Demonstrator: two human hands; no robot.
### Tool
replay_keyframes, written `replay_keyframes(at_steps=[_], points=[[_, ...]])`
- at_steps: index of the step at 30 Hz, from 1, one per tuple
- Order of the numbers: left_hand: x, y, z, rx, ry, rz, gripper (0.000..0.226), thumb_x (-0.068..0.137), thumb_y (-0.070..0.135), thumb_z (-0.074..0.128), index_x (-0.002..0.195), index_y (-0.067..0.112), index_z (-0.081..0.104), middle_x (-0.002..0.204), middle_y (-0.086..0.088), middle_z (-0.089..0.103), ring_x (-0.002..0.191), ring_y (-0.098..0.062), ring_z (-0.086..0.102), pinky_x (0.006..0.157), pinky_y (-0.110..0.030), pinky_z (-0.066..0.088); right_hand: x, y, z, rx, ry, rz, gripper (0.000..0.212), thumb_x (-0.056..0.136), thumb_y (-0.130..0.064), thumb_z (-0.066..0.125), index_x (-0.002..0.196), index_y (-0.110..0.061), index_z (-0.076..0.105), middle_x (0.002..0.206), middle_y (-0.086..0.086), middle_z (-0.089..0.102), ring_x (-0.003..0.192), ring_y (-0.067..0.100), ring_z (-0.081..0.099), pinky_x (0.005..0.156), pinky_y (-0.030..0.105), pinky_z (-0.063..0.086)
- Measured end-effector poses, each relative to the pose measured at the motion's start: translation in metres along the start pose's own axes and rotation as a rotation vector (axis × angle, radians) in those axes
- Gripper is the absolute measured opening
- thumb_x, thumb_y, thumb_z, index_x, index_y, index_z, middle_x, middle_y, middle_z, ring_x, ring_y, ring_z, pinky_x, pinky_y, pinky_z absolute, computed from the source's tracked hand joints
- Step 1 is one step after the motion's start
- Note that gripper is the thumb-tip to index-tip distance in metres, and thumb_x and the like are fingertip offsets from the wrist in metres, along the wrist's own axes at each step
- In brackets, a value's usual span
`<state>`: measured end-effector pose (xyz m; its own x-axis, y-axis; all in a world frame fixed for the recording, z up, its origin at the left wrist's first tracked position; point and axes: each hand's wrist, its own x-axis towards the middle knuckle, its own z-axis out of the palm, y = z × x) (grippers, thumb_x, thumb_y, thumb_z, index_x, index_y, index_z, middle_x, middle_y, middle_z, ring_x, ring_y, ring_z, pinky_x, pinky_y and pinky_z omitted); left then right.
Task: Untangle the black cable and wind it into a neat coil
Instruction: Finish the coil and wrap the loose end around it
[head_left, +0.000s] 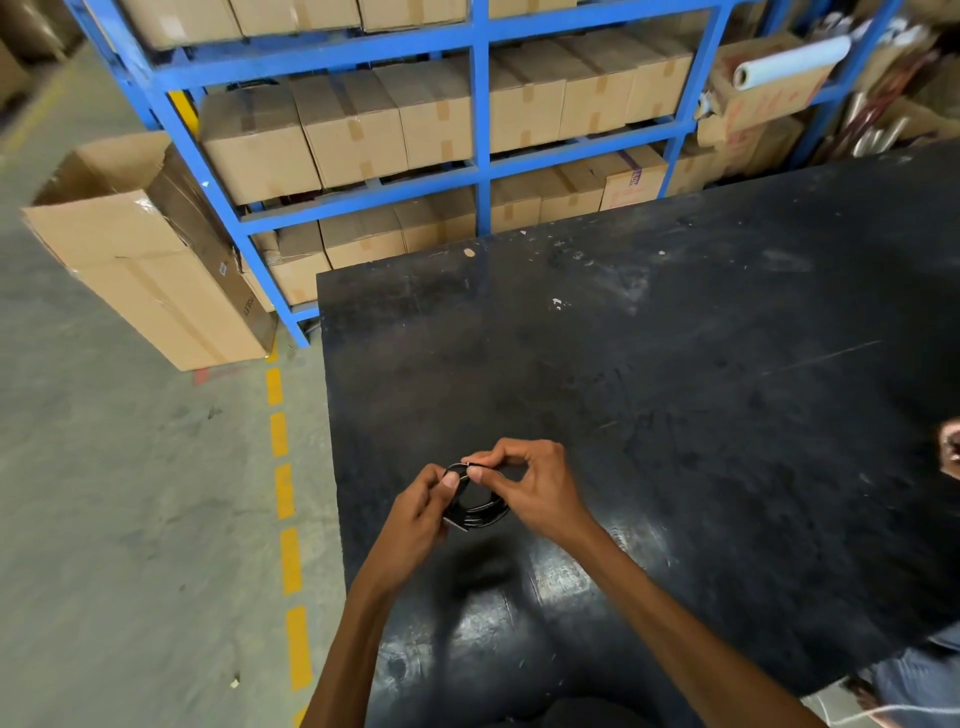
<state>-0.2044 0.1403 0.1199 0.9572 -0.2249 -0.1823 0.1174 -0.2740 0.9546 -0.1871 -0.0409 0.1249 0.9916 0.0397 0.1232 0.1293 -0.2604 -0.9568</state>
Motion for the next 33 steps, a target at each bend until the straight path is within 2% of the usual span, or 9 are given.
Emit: replay_keyframes(at_steps=[6, 10, 13, 16, 19, 23, 25, 28, 33], points=[[0.004, -0.007, -0.010, 0.051, 0.001, -0.008, 0.036, 0.103, 0.038, 0.049, 0.089, 0.004, 0.050, 0.067, 0.002, 0.048, 0.062, -0.014, 0.043, 0.055, -0.027, 0.036, 0.006, 0.006, -0.004, -0.233, -0.094, -0.139, 0.005, 0.082, -0.010, 0.083, 0.082, -0.010, 0.078, 0.095, -0.001, 0.082, 0.092, 0.015, 0.074, 0.084, 0.039, 0.059], [0.016, -0.005, -0.006, 0.000, 0.108, -0.054, 0.032, 0.104, 0.038, 0.050, 0.086, 0.012, 0.054, 0.060, 0.011, 0.054, 0.057, -0.009, 0.047, 0.055, -0.027, 0.040, 0.011, 0.013, 0.006, -0.279, 0.044, -0.221, 0.005, 0.083, -0.005, 0.081, 0.085, -0.006, 0.077, 0.090, 0.008, 0.079, 0.084, 0.020, 0.074, 0.075, 0.042, 0.061], [0.024, -0.009, -0.003, 0.236, 0.327, -0.089, 0.038, 0.101, 0.055, 0.043, 0.084, 0.022, 0.051, 0.067, 0.005, 0.064, 0.062, -0.015, 0.061, 0.060, -0.037, 0.046, 0.018, 0.021, 0.019, -0.345, 0.197, -0.244, 0.007, 0.081, -0.003, 0.082, 0.082, -0.006, 0.076, 0.091, 0.003, 0.081, 0.081, 0.020, 0.072, 0.074, 0.035, 0.059], [0.031, -0.021, -0.001, 0.523, 0.460, -0.094, 0.044, 0.096, 0.062, 0.046, 0.075, 0.023, 0.045, 0.063, 0.004, 0.059, 0.060, -0.017, 0.058, 0.052, -0.030, 0.038, 0.029, 0.034, 0.028, -0.373, 0.277, -0.215, 0.013, 0.079, 0.000, 0.083, 0.077, -0.006, 0.072, 0.089, 0.002, 0.080, 0.079, 0.023, 0.071, 0.074, 0.029, 0.056], [0.044, -0.038, 0.001, 0.670, 0.417, -0.101, 0.042, 0.100, 0.048, 0.047, 0.067, 0.021, 0.046, 0.065, 0.000, 0.062, 0.064, -0.025, 0.064, 0.048, -0.029, 0.035, 0.036, 0.054, 0.039, -0.373, 0.265, -0.153, 0.016, 0.081, -0.004, 0.082, 0.075, -0.010, 0.069, 0.089, 0.001, 0.078, 0.082, 0.022, 0.072, 0.075, 0.033, 0.057], [0.063, -0.068, 0.003, 0.769, 0.347, -0.188, 0.040, 0.104, 0.040, 0.040, 0.093, 0.012, 0.064, 0.090, -0.012, 0.074, 0.083, -0.034, 0.070, 0.072, -0.043, 0.058, 0.037, 0.086, 0.059, -0.389, 0.200, -0.035, 0.010, 0.082, -0.006, 0.082, 0.081, -0.011, 0.074, 0.091, 0.002, 0.077, 0.083, 0.019, 0.072, 0.077, 0.035, 0.060], [0.070, -0.089, 0.004, 0.812, 0.295, -0.247, 0.038, 0.104, 0.039, 0.038, 0.102, 0.012, 0.063, 0.099, -0.015, 0.074, 0.090, -0.036, 0.070, 0.077, -0.043, 0.058, 0.037, 0.105, 0.070, -0.402, 0.150, 0.048, 0.006, 0.082, -0.004, 0.081, 0.085, -0.008, 0.077, 0.091, 0.006, 0.078, 0.083, 0.021, 0.073, 0.079, 0.035, 0.061], [0.075, -0.123, 0.007, 0.834, 0.216, -0.347, 0.036, 0.105, 0.036, 0.036, 0.112, 0.011, 0.061, 0.107, -0.019, 0.072, 0.098, -0.040, 0.069, 0.080, -0.043, 0.054, 0.031, 0.130, 0.084, -0.454, 0.045, 0.172, 0.008, 0.083, -0.001, 0.078, 0.091, -0.004, 0.079, 0.093, 0.010, 0.078, 0.084, 0.024, 0.074, 0.082, 0.021, 0.055], [0.075, -0.162, 0.013, 0.822, 0.137, -0.412, 0.030, 0.105, 0.028, 0.041, 0.117, 0.009, 0.061, 0.108, -0.017, 0.074, 0.096, -0.035, 0.070, 0.074, -0.038, 0.051, 0.019, 0.156, 0.101, -0.535, -0.103, 0.320, 0.018, 0.090, -0.004, 0.071, 0.107, -0.003, 0.078, 0.106, 0.013, 0.077, 0.094, 0.026, 0.074, 0.085, 0.030, 0.059]])
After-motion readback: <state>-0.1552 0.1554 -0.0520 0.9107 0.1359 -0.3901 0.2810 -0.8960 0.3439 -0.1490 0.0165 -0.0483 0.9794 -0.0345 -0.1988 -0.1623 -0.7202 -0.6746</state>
